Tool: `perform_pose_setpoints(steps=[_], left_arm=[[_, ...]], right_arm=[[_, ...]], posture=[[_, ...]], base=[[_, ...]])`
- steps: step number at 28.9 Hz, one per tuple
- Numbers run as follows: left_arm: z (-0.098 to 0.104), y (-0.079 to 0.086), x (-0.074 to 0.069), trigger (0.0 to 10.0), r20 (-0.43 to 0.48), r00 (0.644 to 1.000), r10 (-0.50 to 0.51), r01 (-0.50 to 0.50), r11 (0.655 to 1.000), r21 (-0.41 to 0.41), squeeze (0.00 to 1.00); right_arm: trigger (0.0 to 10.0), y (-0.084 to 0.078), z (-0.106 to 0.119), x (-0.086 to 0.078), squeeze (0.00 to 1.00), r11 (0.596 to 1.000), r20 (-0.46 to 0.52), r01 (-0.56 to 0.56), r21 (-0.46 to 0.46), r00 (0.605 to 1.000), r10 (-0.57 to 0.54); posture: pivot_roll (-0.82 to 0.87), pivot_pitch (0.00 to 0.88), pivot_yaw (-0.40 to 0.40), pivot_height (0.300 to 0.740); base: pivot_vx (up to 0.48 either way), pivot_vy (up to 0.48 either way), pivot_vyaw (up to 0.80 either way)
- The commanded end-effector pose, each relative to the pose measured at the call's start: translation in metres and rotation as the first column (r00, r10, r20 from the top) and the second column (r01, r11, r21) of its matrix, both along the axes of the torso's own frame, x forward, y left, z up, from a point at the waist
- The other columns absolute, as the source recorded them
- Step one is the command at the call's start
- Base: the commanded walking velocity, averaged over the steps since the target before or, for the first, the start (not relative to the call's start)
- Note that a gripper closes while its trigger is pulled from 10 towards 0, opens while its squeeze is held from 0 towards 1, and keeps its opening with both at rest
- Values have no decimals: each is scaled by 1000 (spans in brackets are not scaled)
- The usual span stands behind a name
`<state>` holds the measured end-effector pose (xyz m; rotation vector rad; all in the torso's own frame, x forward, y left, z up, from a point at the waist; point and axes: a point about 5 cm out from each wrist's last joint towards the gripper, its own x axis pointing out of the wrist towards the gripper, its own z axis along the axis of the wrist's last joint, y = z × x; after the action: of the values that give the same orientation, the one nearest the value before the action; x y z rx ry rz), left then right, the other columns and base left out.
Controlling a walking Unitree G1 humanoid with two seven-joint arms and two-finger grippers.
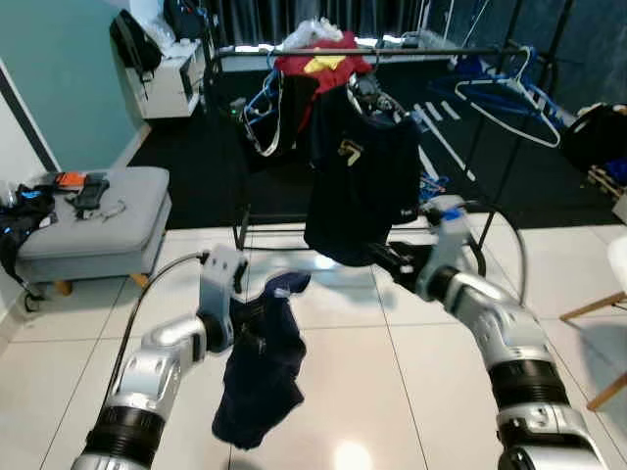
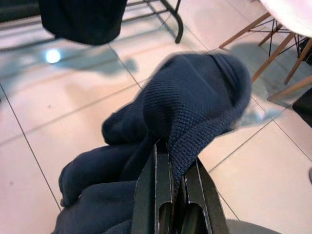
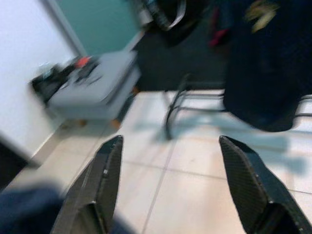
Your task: Hang hanger
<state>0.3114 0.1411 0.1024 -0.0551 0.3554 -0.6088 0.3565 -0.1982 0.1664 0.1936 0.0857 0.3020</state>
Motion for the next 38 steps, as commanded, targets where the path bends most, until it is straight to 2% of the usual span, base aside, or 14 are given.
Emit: perform_pose_setpoints(steps=[1,5,7,8,13,14,15,16,17,21,27,30,34,38], left_arm=[[4,-1,1,0,3,998,60,-60,998,-22,0],[1,6,5,0,-14,976,216,-216,975,-48,0],[1,6,5,0,-14,976,216,-216,975,-48,0],[-1,16,7,0,-32,930,366,-367,928,-66,0],[-3,20,7,0,-36,911,410,-412,909,-59,0],[-4,27,8,0,-44,873,486,-488,871,-59,0],[-5,31,9,8392,-57,839,541,-543,836,-73,0],[-5,31,9,8392,-57,839,541,-543,836,-73,0],[-7,33,9,10000,-70,818,571,-576,813,-90,0],[-23,28,0,10000,-114,811,573,-581,812,-50,0],[-39,27,-8,10000,-150,802,579,-585,811,7,0],[-56,28,-18,10000,-221,756,616,-607,786,117,0],[-51,20,-19,10000,-226,787,575,-576,815,67,0],[-32,10,-10,10000,-202,846,493,-514,856,-62,0]], right_arm=[[10000,-14,10,-1,0,979,102,195,55,975,-200],[10000,-31,1,-5,0,918,87,387,91,915,-394],[10000,-31,1,-5,0,918,87,387,91,915,-394],[10000,-36,-22,-13,0,884,19,465,52,884,-466],[10000,-36,-30,-17,0,875,0,483,38,876,-483],[10000,-31,-41,-25,0,887,-10,462,-8,887,-462],[10000,-19,-55,-31,0,923,-33,376,-83,925,-380],[10000,-19,-55,-31,0,923,-33,376,-83,925,-380],[10000,-6,-68,-36,0,951,-70,271,-147,956,-284],[10000,30,-109,-58,0,972,-196,9,-234,979,-57],[10000,39,-123,-68,0,964,-234,-39,-261,972,-24],[10000,51,-134,-76,0,927,-289,-169,-335,955,70],[10000,53,-133,-73,0,924,-281,-174,-341,957,76],[10000,60,-107,-59,0,978,-151,-122,-167,984,97]], posture=[[12,41,10,740],[23,43,13,740],[23,43,13,740],[14,53,43,740],[14,53,43,740],[2,61,47,740],[2,55,57,740],[2,55,57,740],[2,55,57,740],[3,53,61,740],[-3,65,38,740],[17,61,15,740],[20,57,19,740],[1,60,30,740]], base=[[0,0,0],[0,0,0],[0,0,0],[0,0,0],[0,0,0],[0,0,0],[0,0,0],[0,0,0],[0,0,0],[0,0,0],[0,0,0],[0,0,0],[0,0,0],[0,0,0]])
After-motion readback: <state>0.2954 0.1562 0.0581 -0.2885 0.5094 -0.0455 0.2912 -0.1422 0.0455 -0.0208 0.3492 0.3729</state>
